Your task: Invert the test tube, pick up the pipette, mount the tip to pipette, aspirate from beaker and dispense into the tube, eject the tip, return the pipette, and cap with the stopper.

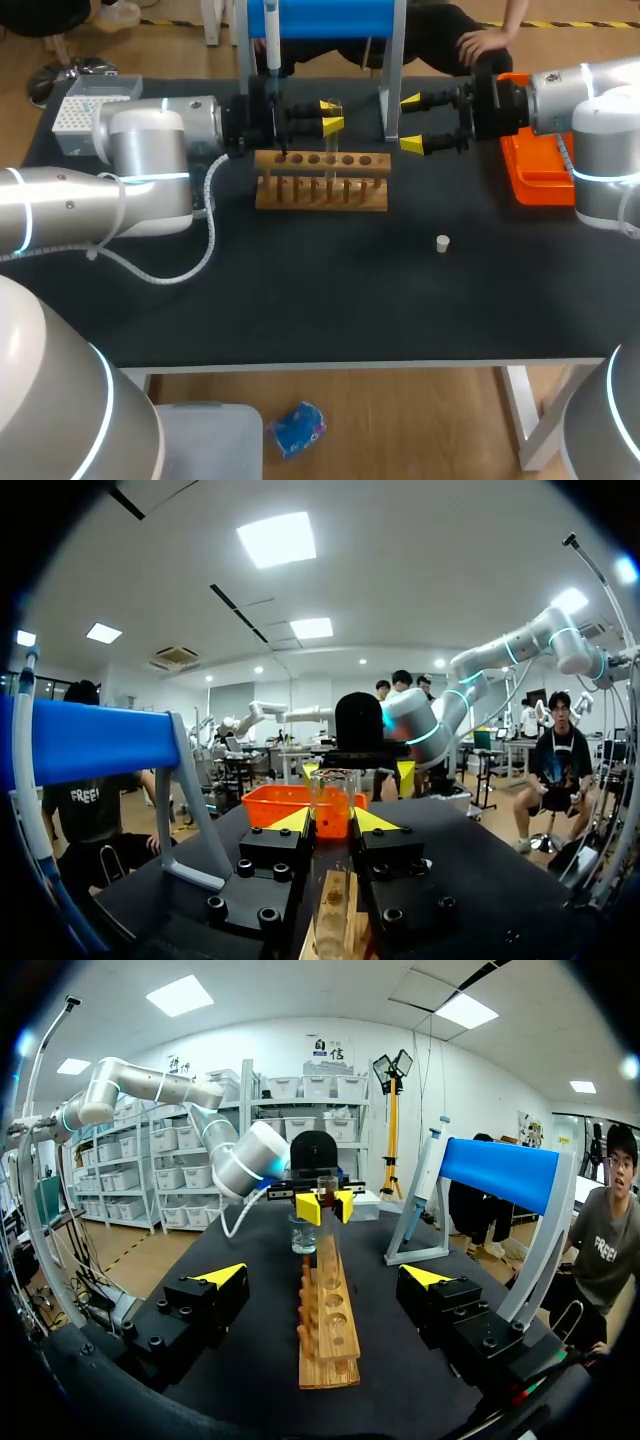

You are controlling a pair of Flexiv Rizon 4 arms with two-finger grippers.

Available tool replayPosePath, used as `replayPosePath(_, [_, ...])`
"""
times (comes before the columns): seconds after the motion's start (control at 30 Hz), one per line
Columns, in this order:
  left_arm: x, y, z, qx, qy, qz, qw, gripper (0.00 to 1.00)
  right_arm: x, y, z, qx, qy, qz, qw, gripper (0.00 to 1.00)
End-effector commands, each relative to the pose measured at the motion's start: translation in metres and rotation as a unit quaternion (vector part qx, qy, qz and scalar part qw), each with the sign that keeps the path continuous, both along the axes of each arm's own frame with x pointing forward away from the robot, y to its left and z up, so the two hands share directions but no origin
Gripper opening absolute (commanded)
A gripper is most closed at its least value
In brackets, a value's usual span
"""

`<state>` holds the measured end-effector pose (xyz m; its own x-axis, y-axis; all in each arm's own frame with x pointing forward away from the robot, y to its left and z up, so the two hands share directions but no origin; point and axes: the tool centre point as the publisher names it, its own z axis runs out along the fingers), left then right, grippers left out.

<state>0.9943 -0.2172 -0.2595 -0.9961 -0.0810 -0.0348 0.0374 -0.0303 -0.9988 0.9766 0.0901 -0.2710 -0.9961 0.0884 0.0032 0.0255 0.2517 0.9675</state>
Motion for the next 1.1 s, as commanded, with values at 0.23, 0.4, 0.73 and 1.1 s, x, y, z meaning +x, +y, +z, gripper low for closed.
replayPosePath(0.23, [-0.0031,0.0002,-0.0021,0.003,0.008,0.005,1.000,0.00,-0.0002,-0.0004,0.0000,0.000,0.000,0.000,1.000,1.00])
replayPosePath(0.4, [-0.0025,-0.0008,-0.0051,0.006,0.017,0.002,1.000,0.00,-0.0002,-0.0004,0.0000,0.000,0.000,0.000,1.000,1.00])
replayPosePath(0.73, [-0.0009,-0.0005,-0.0056,0.009,0.025,0.010,1.000,1.00,-0.0002,-0.0004,0.0000,0.000,0.000,0.000,1.000,1.00])
replayPosePath(1.1, [-0.0019,0.0003,-0.0003,0.014,0.026,0.010,1.000,1.00,-0.0002,-0.0004,0.0000,0.000,0.000,0.000,1.000,1.00])
